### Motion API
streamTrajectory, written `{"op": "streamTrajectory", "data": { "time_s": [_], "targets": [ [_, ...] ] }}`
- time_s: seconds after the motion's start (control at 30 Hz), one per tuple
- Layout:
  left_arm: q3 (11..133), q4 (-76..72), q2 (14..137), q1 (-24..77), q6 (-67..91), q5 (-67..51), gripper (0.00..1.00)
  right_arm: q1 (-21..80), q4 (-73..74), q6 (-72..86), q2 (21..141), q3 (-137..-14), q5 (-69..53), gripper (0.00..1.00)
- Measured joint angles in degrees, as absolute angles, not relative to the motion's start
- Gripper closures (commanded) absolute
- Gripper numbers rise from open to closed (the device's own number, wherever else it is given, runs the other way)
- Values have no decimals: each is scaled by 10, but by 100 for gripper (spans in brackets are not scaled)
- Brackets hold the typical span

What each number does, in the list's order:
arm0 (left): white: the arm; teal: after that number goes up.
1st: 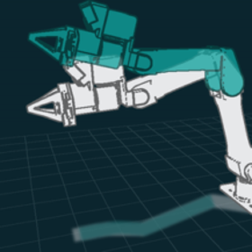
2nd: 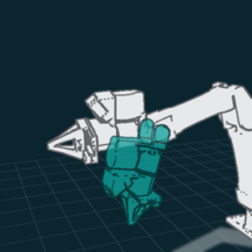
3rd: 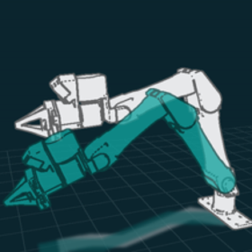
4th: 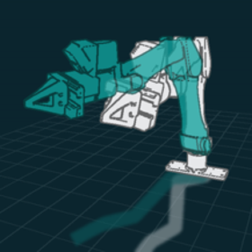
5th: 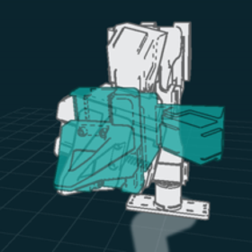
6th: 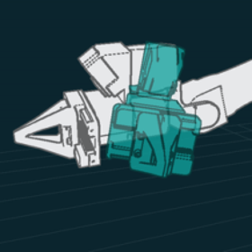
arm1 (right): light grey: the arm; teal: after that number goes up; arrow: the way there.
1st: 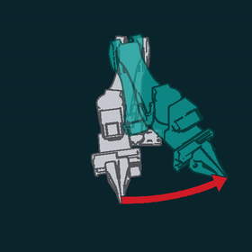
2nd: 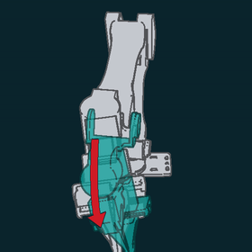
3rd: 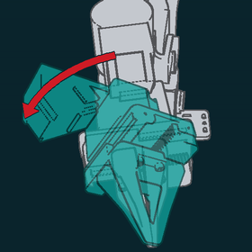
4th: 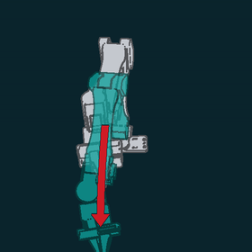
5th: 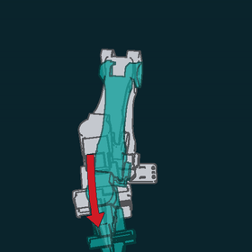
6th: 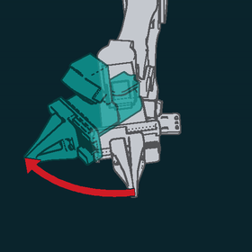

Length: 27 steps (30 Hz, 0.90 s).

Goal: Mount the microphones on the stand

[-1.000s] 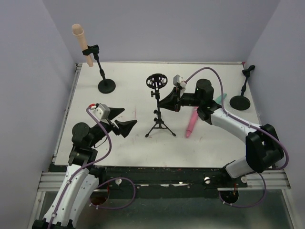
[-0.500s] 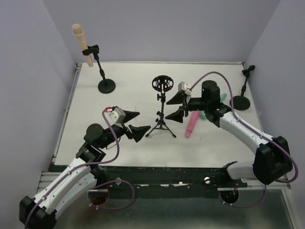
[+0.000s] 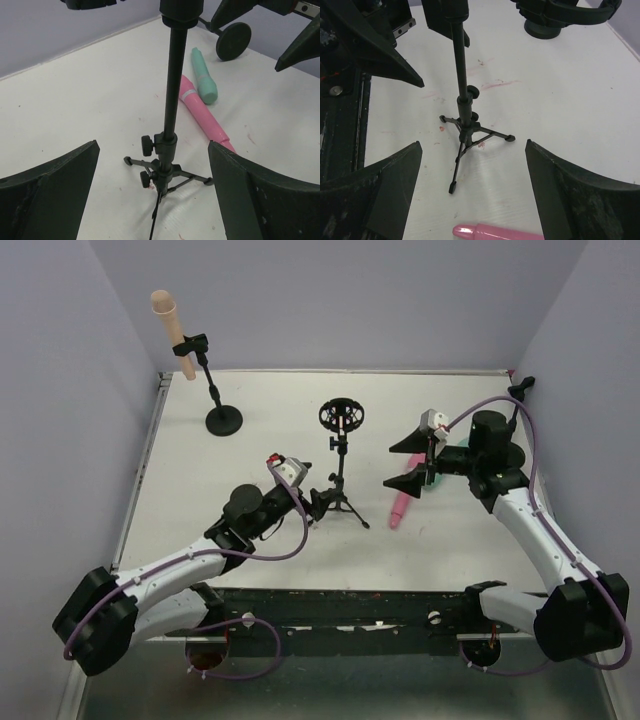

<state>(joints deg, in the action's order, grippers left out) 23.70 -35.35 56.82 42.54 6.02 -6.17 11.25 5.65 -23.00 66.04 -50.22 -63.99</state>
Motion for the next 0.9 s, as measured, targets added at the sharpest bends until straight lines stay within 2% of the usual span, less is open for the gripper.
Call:
{"op": "streamTrajectory", "data": {
  "time_s": [0.2,0.43,0.57,0.6,0.73,0.9],
  "targets": [
    [262,-446,652,460,29,-17,7,100,57,-232,660,-491,-646,7],
    [307,-521,737,505,-32,76,29,100,60,-240,660,-489,-656,7],
    [328,-545,762,517,-55,131,35,99,62,-242,660,-489,-658,7],
    [330,-551,767,519,-60,141,40,99,63,-243,660,-489,-659,7],
    [334,-564,782,527,-78,163,73,95,65,-247,660,-489,-660,7],
    [334,-570,784,534,-78,160,90,91,66,-251,660,-488,-661,7]
  ]
}}
